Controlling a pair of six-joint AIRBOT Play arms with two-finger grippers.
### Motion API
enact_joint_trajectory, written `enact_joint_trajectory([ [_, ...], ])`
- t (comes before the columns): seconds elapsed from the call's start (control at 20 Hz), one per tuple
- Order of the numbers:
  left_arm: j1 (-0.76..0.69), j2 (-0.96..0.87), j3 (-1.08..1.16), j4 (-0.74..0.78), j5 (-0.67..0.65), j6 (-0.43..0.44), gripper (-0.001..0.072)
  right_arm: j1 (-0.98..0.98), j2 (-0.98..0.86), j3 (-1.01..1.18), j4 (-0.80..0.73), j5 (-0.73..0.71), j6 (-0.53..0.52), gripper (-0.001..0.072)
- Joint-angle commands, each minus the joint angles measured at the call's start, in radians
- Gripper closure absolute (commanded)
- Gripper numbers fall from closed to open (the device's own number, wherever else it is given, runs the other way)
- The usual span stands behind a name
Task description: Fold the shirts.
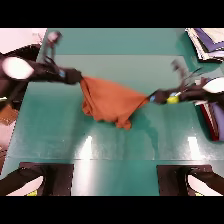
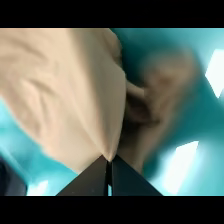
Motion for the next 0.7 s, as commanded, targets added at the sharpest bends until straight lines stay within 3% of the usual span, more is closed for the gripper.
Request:
enact_joint_trajectory([
  [0.0, 0.0, 0.189, 0.159, 0.044, -0.066, 0.0, 0.0681, -0.109, 0.164, 0.238, 0.003, 0.049, 0.014, 0.0698],
  [0.35, 0.0, 0.296, 0.386, 0.043, -0.135, 0.0, 0.0682, -0.201, 0.204, 0.576, -0.018, 0.19, 0.112, 0.0699],
  [0.5, -0.005, 0.253, 0.364, 0.043, -0.261, -0.003, 0.0682, -0.156, 0.119, 0.677, -0.179, 0.303, 0.205, 0.0699],
  [0.65, -0.099, 0.2, 0.216, 0.074, -0.334, -0.005, 0.0683, -0.051, 0.016, 0.692, -0.365, 0.381, 0.245, 0.0699],
])
